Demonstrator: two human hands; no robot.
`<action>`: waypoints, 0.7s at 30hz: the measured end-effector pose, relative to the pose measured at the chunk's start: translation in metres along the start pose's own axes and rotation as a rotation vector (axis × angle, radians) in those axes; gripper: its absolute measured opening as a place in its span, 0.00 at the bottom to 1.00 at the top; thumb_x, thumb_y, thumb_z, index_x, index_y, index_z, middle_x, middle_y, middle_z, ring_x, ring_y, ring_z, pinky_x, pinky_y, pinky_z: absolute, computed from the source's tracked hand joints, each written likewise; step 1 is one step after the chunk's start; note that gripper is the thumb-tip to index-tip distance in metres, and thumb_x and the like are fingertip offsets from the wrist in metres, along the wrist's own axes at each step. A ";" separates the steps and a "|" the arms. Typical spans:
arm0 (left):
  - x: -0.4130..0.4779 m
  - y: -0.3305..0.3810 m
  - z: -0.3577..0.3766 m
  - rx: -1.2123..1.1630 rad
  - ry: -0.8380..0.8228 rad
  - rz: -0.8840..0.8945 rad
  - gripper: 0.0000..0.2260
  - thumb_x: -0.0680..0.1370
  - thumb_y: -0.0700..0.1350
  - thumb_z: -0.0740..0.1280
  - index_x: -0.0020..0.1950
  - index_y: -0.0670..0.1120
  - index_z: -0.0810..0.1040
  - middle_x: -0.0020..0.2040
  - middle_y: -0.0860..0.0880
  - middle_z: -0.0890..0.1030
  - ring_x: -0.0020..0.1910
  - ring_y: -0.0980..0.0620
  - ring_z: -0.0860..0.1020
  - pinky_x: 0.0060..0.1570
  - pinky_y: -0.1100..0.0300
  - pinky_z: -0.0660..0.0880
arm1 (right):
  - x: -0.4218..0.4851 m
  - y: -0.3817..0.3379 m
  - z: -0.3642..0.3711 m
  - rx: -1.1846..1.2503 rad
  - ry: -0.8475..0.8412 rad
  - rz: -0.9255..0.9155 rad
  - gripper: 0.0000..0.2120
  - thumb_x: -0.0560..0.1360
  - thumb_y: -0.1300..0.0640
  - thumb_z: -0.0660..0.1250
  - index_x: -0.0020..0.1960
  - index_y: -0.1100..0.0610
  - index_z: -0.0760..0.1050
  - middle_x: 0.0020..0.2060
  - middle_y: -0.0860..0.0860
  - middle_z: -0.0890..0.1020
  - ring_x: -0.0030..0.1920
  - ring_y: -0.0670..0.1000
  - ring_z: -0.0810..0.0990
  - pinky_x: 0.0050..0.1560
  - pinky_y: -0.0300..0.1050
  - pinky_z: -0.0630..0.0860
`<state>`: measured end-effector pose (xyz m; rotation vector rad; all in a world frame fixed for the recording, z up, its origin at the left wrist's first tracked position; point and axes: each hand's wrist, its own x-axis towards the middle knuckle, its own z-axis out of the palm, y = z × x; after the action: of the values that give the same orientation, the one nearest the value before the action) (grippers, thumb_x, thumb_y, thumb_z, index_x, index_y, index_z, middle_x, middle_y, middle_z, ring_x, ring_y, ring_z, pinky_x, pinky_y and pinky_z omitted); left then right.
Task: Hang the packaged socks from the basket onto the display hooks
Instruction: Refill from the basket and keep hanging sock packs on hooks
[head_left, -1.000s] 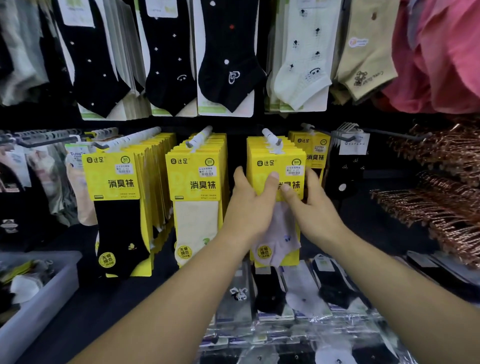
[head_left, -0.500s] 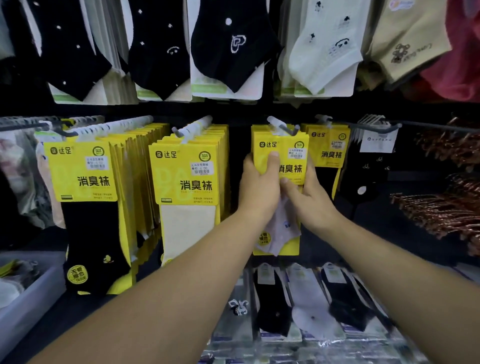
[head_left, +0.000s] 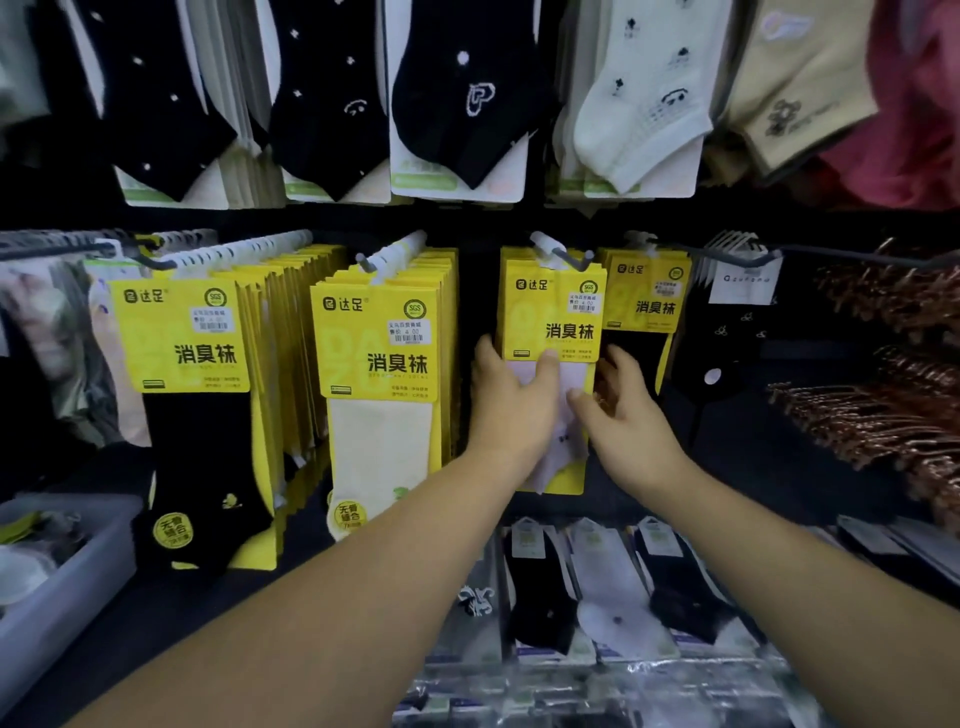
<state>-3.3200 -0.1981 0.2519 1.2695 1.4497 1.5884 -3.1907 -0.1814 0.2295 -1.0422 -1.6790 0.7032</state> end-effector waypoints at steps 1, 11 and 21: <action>-0.011 -0.001 -0.003 0.022 -0.005 0.008 0.30 0.84 0.50 0.66 0.83 0.46 0.58 0.77 0.46 0.73 0.76 0.44 0.72 0.76 0.44 0.69 | -0.011 0.001 -0.002 -0.014 -0.003 0.014 0.25 0.82 0.54 0.65 0.73 0.41 0.60 0.51 0.18 0.73 0.53 0.21 0.71 0.49 0.22 0.69; -0.170 -0.053 -0.072 0.316 -0.332 -0.101 0.24 0.86 0.51 0.64 0.82 0.51 0.64 0.65 0.54 0.79 0.60 0.60 0.79 0.57 0.62 0.75 | -0.184 0.012 0.007 -0.221 -0.139 0.182 0.08 0.81 0.57 0.65 0.44 0.48 0.76 0.36 0.47 0.79 0.37 0.42 0.77 0.36 0.33 0.70; -0.281 -0.206 -0.231 0.882 -0.121 -0.498 0.21 0.82 0.46 0.69 0.73 0.39 0.73 0.68 0.38 0.74 0.71 0.35 0.72 0.68 0.44 0.72 | -0.361 0.081 0.093 -0.283 -0.587 0.518 0.08 0.79 0.62 0.67 0.44 0.51 0.80 0.39 0.43 0.81 0.40 0.39 0.79 0.44 0.35 0.73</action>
<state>-3.4717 -0.4982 0.0034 1.2478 2.2665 0.5200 -3.2059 -0.4617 -0.0287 -1.6137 -2.0627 1.2198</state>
